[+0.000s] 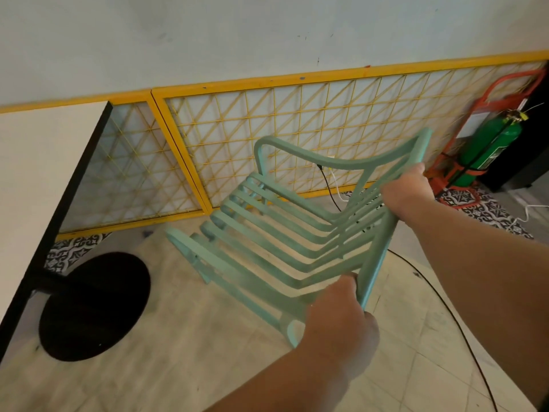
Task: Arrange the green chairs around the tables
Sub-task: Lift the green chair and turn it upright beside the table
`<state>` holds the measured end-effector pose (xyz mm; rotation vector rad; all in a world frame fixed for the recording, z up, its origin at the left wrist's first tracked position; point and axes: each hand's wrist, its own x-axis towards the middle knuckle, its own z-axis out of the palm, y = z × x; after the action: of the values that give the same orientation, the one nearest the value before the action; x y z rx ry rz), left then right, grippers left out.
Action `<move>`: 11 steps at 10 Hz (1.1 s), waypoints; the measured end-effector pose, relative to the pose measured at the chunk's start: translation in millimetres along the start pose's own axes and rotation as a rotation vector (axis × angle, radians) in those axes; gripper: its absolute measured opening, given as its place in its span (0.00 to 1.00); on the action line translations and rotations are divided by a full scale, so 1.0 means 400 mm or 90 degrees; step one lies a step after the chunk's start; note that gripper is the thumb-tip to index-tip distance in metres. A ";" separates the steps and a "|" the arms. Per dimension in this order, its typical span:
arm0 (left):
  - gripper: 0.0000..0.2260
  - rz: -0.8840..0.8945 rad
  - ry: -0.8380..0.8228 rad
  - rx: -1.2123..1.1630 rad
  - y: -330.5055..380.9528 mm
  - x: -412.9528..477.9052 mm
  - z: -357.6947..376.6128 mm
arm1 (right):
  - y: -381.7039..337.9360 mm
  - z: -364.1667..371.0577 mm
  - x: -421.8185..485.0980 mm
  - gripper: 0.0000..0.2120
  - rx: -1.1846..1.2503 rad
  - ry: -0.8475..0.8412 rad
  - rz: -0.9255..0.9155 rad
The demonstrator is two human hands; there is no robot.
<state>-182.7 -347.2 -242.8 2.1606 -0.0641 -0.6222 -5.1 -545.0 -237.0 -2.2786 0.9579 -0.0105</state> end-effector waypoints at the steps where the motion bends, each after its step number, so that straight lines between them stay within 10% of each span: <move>1: 0.13 -0.027 -0.016 -0.032 0.035 -0.003 0.043 | -0.002 -0.029 0.004 0.38 -0.026 -0.016 -0.020; 3: 0.12 -0.018 0.002 0.008 0.063 0.005 0.072 | 0.058 -0.014 -0.150 0.28 0.058 -0.032 -0.013; 5: 0.21 0.042 -0.128 -0.015 0.057 0.001 0.031 | 0.113 0.036 -0.273 0.40 0.034 -0.010 -0.066; 7: 0.39 0.232 0.026 0.265 -0.010 0.089 -0.141 | 0.093 0.043 -0.265 0.33 -0.067 0.031 -0.116; 11: 0.38 0.059 -0.077 0.741 -0.373 0.327 -0.276 | 0.111 0.045 -0.226 0.29 -0.203 0.030 -0.107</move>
<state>-43.5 -206.7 -354.5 3.1838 -0.7465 -0.7560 -95.2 -499.7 -255.6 -2.6584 0.8369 0.0175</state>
